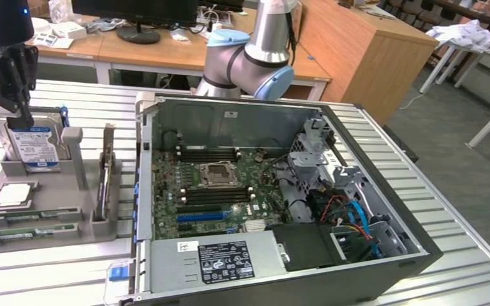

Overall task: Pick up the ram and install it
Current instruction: 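Pick up the ram and move it above insertion slot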

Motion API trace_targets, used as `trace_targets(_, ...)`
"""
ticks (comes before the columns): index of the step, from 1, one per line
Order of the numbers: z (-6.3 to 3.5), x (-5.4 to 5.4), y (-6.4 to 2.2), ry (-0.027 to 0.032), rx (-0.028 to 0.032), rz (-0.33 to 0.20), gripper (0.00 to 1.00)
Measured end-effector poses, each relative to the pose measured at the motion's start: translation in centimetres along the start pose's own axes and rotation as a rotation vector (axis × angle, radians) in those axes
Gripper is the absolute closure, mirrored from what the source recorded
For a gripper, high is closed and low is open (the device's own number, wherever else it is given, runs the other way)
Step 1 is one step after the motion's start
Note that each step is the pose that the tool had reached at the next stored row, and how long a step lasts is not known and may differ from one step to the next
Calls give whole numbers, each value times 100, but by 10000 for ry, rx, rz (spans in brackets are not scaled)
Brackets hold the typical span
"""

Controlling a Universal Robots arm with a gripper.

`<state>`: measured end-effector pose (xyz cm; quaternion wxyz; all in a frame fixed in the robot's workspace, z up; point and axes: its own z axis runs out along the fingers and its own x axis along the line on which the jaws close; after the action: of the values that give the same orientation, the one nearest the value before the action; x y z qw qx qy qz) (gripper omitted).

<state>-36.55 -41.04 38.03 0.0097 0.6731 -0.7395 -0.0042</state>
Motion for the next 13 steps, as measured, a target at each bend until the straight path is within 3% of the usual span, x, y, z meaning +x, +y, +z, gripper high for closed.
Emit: trace_targets(13, 7, 5, 52, 0, 0, 0, 89)
